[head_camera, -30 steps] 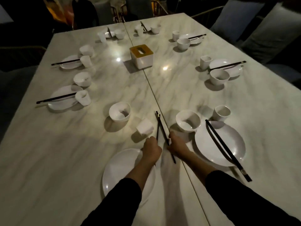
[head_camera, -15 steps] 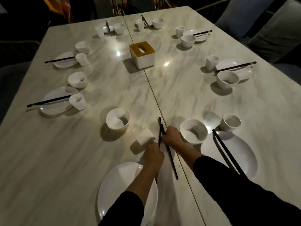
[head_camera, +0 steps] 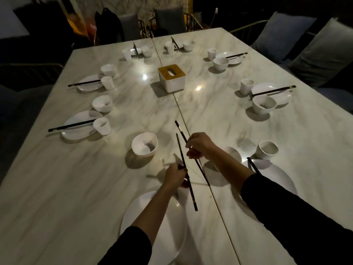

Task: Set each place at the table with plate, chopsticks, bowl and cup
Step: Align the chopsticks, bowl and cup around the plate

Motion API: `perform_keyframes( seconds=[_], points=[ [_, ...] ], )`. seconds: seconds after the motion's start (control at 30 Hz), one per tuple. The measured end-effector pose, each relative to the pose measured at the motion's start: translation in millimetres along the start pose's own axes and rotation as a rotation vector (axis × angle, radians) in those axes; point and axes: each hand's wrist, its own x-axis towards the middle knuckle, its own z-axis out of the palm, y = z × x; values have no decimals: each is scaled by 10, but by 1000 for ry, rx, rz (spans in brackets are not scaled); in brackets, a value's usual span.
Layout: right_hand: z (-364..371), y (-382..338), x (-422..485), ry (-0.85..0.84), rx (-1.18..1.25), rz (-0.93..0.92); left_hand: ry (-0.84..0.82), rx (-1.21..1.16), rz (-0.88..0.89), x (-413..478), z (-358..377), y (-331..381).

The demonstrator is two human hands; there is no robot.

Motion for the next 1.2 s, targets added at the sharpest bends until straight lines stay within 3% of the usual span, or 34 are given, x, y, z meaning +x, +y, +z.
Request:
perform_keyframes(
  seconds=[0.13, 0.23, 0.47, 0.6, 0.77, 1.03, 1.2],
  points=[
    [-79, -189, -344, -100, 287, 70, -1, -98, -31, -184, -241, 94],
    [-93, -232, -559, -136, 331, 52, -12, -199, 9, -344, -454, 83],
    [155, 289, -1054, -20, 334, -124, -15, -215, 40, -651, -815, -291],
    [551, 895, -1281, 74, 188, -13, -12, -113, -21, -847, -893, -700],
    [1069, 1339, -1393, 49, 20, 63, -4, 65, -138, -1039, -870, -1097],
    [1442, 1515, -1443, 81, -257, 47, 57, 173, -163, -1188, -855, -1403],
    [1561, 1486, -1451, -7, -315, 84, 23, 108, -174, -1201, -898, -1411]
  ],
)
